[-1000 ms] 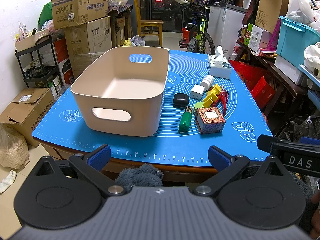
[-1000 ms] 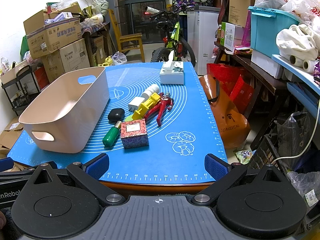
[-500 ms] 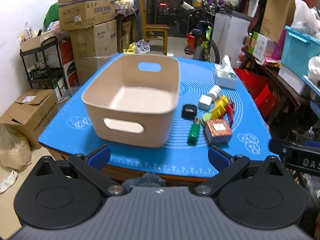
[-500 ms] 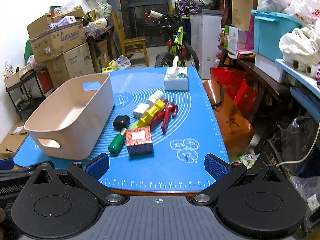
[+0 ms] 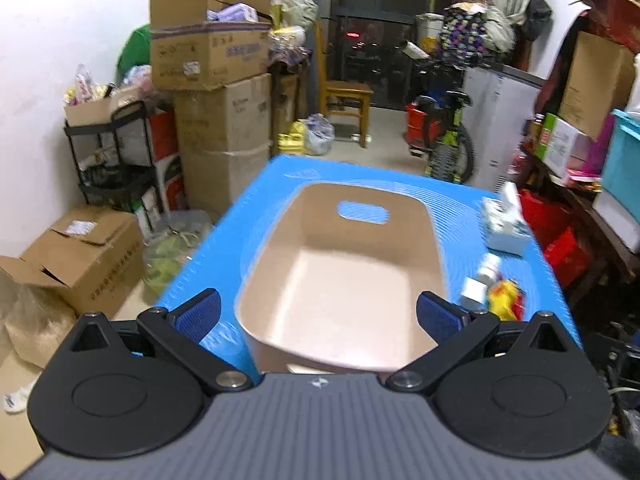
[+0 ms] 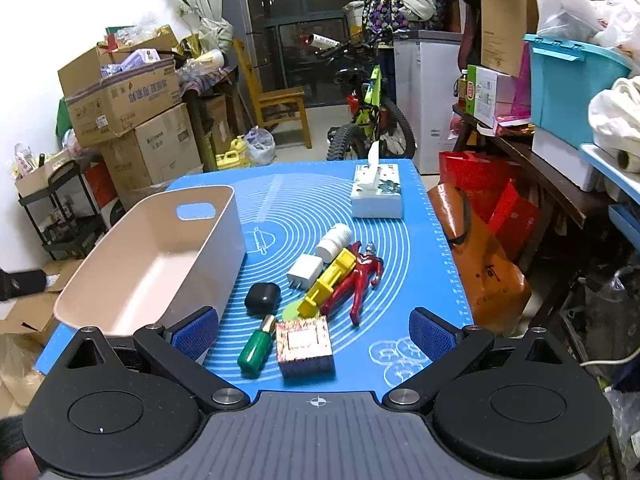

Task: Organize rigid objects
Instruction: 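Grasp the bin rim with the left tool while the right tool grasps the pink floral box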

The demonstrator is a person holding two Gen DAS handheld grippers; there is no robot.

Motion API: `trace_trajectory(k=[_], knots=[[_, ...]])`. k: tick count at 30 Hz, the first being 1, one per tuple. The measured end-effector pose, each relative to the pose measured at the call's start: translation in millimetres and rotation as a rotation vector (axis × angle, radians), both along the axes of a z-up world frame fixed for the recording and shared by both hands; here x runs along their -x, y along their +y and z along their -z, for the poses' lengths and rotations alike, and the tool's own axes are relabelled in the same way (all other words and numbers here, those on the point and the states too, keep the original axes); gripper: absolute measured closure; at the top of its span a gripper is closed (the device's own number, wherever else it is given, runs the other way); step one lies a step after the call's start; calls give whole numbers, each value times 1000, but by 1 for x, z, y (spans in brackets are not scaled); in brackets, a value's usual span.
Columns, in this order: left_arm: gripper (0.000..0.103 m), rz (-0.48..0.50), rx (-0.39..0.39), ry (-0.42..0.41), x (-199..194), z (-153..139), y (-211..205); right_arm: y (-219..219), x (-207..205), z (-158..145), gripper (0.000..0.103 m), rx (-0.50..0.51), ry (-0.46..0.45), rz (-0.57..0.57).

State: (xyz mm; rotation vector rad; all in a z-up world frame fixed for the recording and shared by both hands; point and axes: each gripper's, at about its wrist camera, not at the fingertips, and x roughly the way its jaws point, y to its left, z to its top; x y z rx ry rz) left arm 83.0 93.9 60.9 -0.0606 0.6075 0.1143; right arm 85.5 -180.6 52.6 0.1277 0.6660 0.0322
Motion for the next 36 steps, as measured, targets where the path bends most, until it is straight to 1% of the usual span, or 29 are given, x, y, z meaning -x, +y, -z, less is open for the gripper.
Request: trace_trajectory(k=[3,6,9,11,13,16,19,20,21,22,25,28,30,31,33,34,36], knots=[[0,-33,-24,6,-17,3,12,0,-22,8,2,19,26,2],[0,-45,-22,25,-36,10,27,0,-45,20,2,43,66,8],[1,-58,-45,53,-55,18,38,-7,-71,34,2,12,125,22],[1,-40,-67,79,-66,25,43,-9,-87,43,3,-7,159,38],[1,-11,-68,103,-75,34,50,-9,-99,52,3,-1,186,48],[1,11,-55,143,-87,46,59,-7,-116,69,3,5,236,40],[2,39,-36,198,-96,56,64,-4,-124,83,3,-30,291,22],[6,50,-33,210,-97,59,65,-1,-127,88,3,-33,311,17],[15,58,-35,217,-99,62,66,2,-128,91,4,-26,325,8],[17,64,-39,230,-98,65,67,7,-130,95,4,-8,336,-4],[18,58,-54,265,-103,72,69,21,-135,106,4,40,373,-40],[28,79,-53,298,-106,79,69,35,-139,115,6,100,414,-75],[40,66,-72,316,-109,82,69,45,-140,121,7,155,433,-94],[43,64,-79,324,-110,84,68,48,-140,123,8,173,442,-102],[56,72,-61,347,-113,87,70,51,-142,126,9,195,449,-109],[60,74,-41,358,-114,88,71,52,-142,127,9,201,449,-110],[81,68,-1,380,-118,88,75,53,-144,127,12,204,449,-113]])
